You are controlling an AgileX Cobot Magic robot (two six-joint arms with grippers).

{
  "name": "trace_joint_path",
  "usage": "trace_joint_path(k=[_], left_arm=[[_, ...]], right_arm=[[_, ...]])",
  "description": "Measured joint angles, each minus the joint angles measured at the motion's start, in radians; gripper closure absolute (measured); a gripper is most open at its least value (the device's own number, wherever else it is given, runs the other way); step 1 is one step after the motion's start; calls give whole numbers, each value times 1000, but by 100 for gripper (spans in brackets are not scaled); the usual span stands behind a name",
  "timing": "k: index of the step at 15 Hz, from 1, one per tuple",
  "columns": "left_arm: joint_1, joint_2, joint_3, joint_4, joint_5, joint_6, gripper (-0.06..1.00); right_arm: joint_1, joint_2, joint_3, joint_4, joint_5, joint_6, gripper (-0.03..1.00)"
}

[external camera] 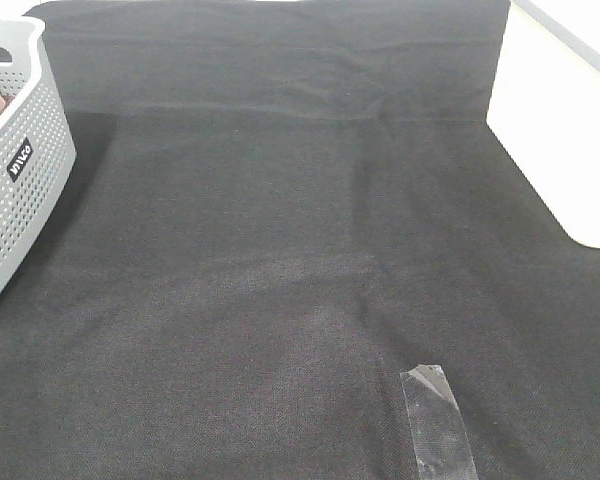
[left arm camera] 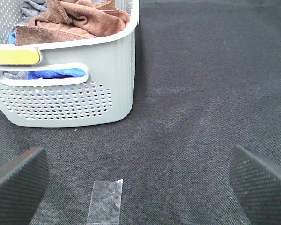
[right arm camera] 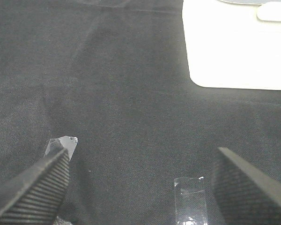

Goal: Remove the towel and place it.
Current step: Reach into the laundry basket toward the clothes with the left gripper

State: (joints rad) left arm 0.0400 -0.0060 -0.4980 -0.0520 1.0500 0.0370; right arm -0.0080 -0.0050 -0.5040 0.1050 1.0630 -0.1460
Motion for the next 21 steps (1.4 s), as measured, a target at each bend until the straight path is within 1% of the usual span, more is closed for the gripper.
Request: trace_joint_path(k=[21], left_arm=[[0,0,0,-1,0,0,-5]], right_arm=[[0,0,0,0,0,0,21]])
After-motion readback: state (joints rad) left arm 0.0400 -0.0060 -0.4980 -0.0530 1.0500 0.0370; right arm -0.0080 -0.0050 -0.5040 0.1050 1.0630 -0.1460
